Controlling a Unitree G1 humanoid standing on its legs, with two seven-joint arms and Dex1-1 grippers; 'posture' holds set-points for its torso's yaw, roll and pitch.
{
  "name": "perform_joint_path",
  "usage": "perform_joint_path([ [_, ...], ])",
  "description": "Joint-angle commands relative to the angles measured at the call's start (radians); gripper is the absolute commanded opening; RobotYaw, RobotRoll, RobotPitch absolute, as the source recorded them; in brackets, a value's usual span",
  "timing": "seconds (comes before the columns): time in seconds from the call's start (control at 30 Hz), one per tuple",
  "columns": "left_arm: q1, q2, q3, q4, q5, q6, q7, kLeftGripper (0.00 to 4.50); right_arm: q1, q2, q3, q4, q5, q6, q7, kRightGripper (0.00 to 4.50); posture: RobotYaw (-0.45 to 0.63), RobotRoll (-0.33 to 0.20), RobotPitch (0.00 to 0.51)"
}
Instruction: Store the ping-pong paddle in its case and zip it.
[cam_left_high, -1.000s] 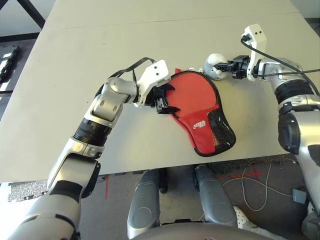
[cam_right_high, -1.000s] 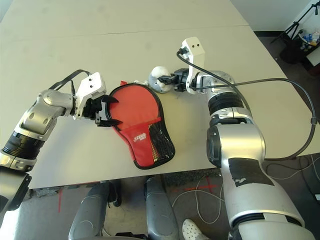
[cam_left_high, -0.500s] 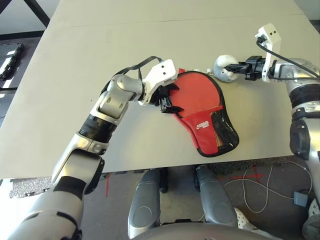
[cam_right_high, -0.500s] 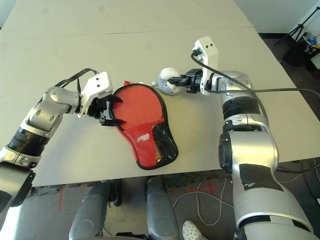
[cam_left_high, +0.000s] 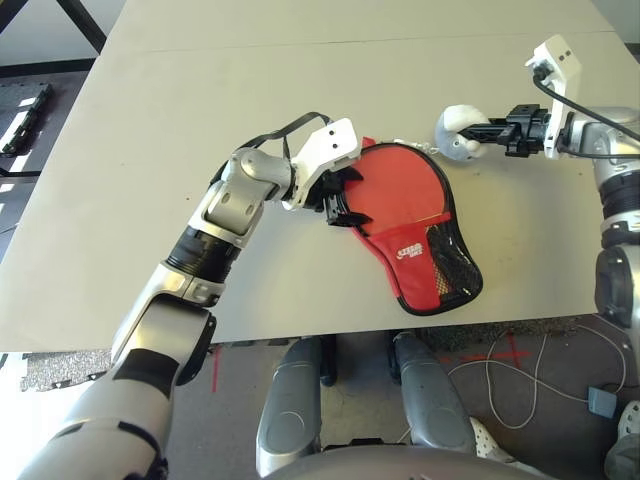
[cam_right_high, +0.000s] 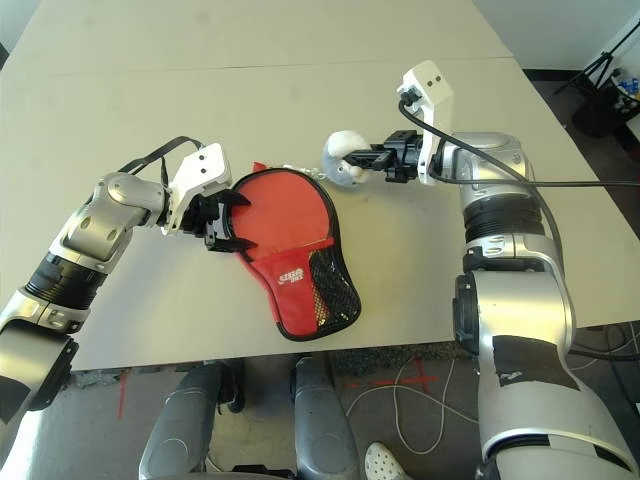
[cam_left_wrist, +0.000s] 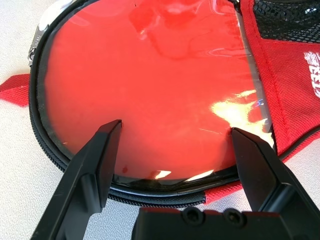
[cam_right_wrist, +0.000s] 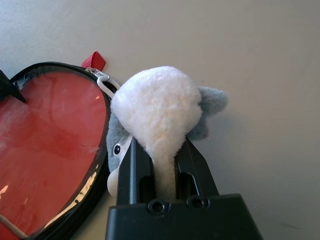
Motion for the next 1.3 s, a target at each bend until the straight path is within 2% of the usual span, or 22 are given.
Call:
perform_joint_path([
  [0.03, 0.057, -0.016, -0.113, 0.053, 0.046, 0.018, -0.026, 4.5, 0.013, -0.028, 0.017, 0.046, -0.045, -0.042, -0.063, 0.24, -0.05, 0.0, 0.316],
  [0.27, 0.054, -0.027, -0.117, 0.058, 0.049, 0.018, -0.029, 4.5, -0.005, -0.045, 0.012, 0.176, -0.095, -0.122, -0.19, 0.24, -0.06, 0.0, 0.318],
  [0.4, 0.054, -0.029, -0.119, 0.058, 0.048, 0.018, -0.029, 4.5, -0.003, -0.064, 0.016, 0.204, -0.1, -0.134, -0.174, 0.23, -0.06, 0.0, 0.318],
  [0.67, 0.055, -0.031, -0.121, 0.06, 0.045, 0.017, -0.03, 4.5, 0.046, -0.183, 0.066, 0.114, -0.086, -0.142, 0.152, 0.23, -0.06, 0.0, 0.322],
  [0.97, 0.048, -0.043, -0.124, 0.077, 0.046, 0.006, -0.027, 4.5, 0.093, -0.267, 0.079, -0.013, -0.06, -0.112, 0.387, 0.23, -0.07, 0.0, 0.322],
  [1.07, 0.047, -0.044, -0.124, 0.078, 0.046, 0.004, -0.026, 4.5, 0.129, -0.31, 0.11, -0.073, -0.012, -0.112, 0.44, 0.23, -0.07, 0.0, 0.322],
  [1.3, 0.045, -0.043, -0.124, 0.082, 0.045, 0.001, -0.026, 4.5, 0.212, -0.421, 0.234, -0.204, 0.167, -0.076, 0.443, 0.23, -0.07, 0.0, 0.317],
])
